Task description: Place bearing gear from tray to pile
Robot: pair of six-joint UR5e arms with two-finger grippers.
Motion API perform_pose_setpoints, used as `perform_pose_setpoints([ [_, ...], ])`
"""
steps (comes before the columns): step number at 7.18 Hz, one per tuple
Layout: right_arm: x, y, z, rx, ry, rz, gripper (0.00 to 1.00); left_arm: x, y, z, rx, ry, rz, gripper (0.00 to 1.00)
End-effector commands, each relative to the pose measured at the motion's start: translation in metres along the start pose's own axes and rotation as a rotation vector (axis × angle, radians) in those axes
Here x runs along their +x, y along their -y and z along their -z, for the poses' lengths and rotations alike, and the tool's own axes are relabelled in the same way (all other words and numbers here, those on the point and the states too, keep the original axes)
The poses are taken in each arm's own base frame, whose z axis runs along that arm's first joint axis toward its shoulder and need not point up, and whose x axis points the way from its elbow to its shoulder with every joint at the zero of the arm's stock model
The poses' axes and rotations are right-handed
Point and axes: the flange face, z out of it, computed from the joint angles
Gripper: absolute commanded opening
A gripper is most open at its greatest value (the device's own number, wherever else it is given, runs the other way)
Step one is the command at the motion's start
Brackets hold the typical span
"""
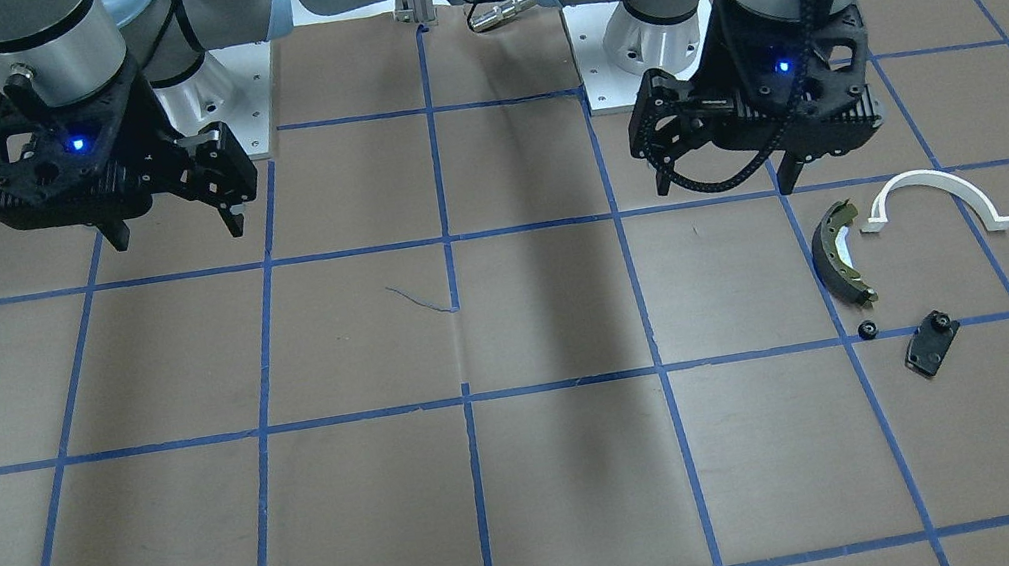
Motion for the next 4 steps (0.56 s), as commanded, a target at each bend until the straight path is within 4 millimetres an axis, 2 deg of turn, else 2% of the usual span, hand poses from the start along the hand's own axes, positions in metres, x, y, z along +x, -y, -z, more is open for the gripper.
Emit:
perform_pose_setpoints([
  [1,-0.0003,-0.0001,0.0000,0.000,0.000,0.001,1.00,0.0036,-0.0316,-0.0097,-0.018,0.001,0.002,1.00],
  [2,-0.0003,-0.0001,0.0000,0.000,0.000,0.001,1.00,0.0048,-0.0389,-0.0114,-0.019,0.000,0.008,1.00],
  [4,-0.0005,-0.0001,-0.0006,0.000,0.002,0.001,1.00,-0.0012,-0.0338,-0.0050,0.040,0.006,0.008,1.00],
])
